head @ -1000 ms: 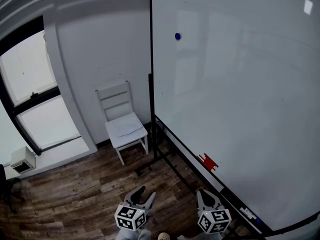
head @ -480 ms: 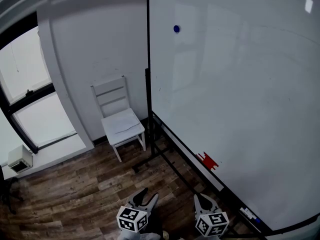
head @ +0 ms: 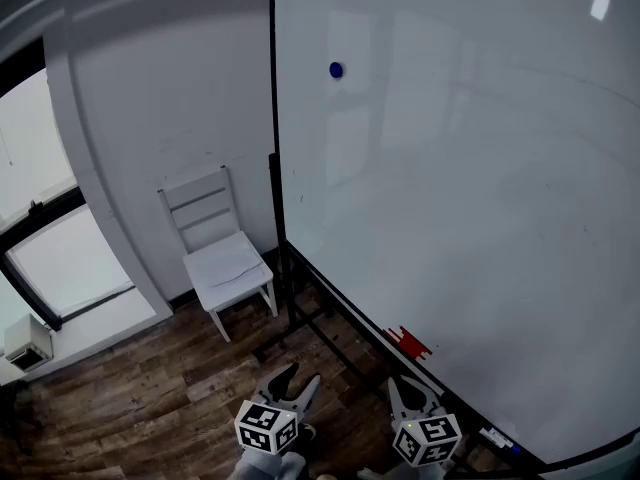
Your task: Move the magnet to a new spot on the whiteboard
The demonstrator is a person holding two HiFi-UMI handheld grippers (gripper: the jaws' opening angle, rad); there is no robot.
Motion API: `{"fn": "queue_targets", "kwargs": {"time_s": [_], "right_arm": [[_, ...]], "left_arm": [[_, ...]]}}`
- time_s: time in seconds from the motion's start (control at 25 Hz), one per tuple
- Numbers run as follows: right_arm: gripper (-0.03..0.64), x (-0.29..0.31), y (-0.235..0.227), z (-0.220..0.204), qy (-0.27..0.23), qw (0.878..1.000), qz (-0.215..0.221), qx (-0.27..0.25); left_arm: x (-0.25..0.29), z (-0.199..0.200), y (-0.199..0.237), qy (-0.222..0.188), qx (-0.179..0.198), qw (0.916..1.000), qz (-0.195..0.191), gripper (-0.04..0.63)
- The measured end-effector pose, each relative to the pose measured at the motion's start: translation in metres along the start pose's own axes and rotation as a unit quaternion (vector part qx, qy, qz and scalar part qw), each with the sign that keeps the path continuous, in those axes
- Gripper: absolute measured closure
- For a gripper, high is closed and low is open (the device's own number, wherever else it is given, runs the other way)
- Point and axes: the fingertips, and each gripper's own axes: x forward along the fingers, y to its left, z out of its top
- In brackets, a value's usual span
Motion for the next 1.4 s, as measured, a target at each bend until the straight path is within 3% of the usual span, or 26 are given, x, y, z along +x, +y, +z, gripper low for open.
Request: {"fn": "queue_targets", "kwargs": {"time_s": [0.36,0.72,1.08,1.4], "right_arm": [[0.588,0.076,0.003,0.086,-0.070,0.997,0.000,-0.038],[0.588,0.104,0.004,0.165,-0.135,0.986,-0.037,-0.090],[0.588,0.104,0.012,0.218,-0.176,0.974,-0.071,-0.127],[0.588,0.081,0.020,0.269,-0.207,0.953,-0.110,-0.191]], "left_arm": [[0.070,0.080,0.055,-0.044,0.040,0.9974,-0.041,0.403],[0.110,0.173,0.093,-0.112,0.089,0.9867,-0.077,0.403],[0.131,0.265,0.091,-0.190,0.124,0.9655,-0.128,0.403],[0.138,0.339,0.074,-0.245,0.158,0.9427,-0.163,0.403]]}}
